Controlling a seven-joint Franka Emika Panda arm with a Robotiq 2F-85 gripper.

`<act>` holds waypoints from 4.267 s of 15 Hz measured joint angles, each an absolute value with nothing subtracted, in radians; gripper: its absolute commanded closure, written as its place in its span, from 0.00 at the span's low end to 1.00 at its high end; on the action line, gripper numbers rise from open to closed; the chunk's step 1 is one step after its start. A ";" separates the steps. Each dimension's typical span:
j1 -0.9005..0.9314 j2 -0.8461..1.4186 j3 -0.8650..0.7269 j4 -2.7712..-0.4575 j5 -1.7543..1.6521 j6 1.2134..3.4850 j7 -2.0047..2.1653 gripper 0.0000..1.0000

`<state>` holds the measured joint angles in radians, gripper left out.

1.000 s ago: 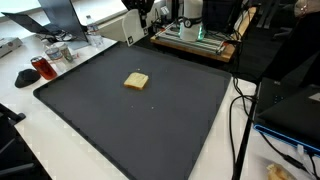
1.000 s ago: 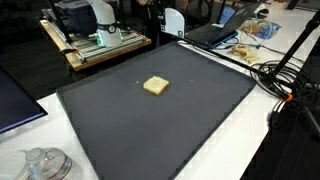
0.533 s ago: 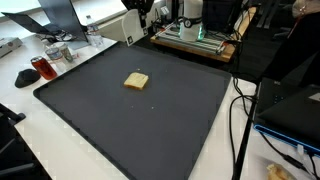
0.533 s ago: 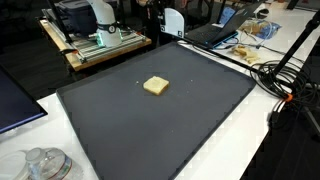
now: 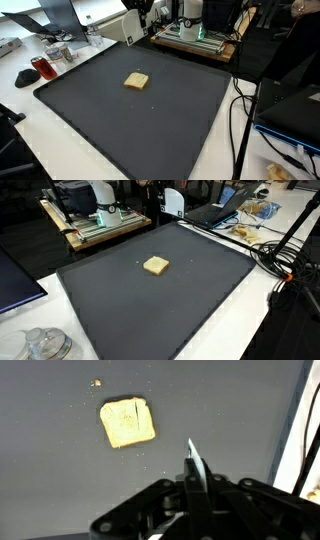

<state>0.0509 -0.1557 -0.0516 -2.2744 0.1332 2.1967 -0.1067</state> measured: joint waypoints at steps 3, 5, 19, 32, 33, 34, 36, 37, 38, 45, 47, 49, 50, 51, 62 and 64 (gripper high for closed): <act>0.051 -0.156 -0.052 -2.274 0.133 2.197 -0.107 0.96; 0.051 -0.156 -0.052 -2.274 0.133 2.197 -0.107 0.96; 0.068 0.102 0.036 -2.255 -0.147 2.452 0.123 0.99; 0.225 0.269 0.016 -2.135 -0.573 2.375 0.592 0.99; 0.238 0.276 0.016 -2.130 -0.591 2.359 0.617 0.99; 0.249 0.283 0.016 -2.126 -0.607 2.343 0.641 0.99; 0.265 0.291 0.016 -2.123 -0.633 2.321 0.682 0.99; 0.269 0.295 0.016 -2.123 -0.650 2.315 0.706 0.99; 0.271 0.299 0.016 -2.124 -0.664 2.315 0.731 0.99; 0.269 0.327 0.016 -2.154 -0.674 2.376 0.865 0.99; 0.260 0.324 0.012 -2.174 -0.673 2.413 0.888 0.99; 0.244 0.317 0.009 -2.202 -0.671 2.451 0.892 0.99; 0.231 0.312 0.008 -2.219 -0.663 2.476 0.891 0.99; 0.217 0.305 0.007 -2.239 -0.652 2.502 0.889 0.99; 0.053 0.126 -0.001 -2.479 -0.258 2.807 0.437 0.99; 0.043 0.084 -0.001 -2.522 -0.208 2.860 0.360 0.99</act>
<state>0.0430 0.0840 -0.0012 -2.5216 -0.2079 2.8596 0.3599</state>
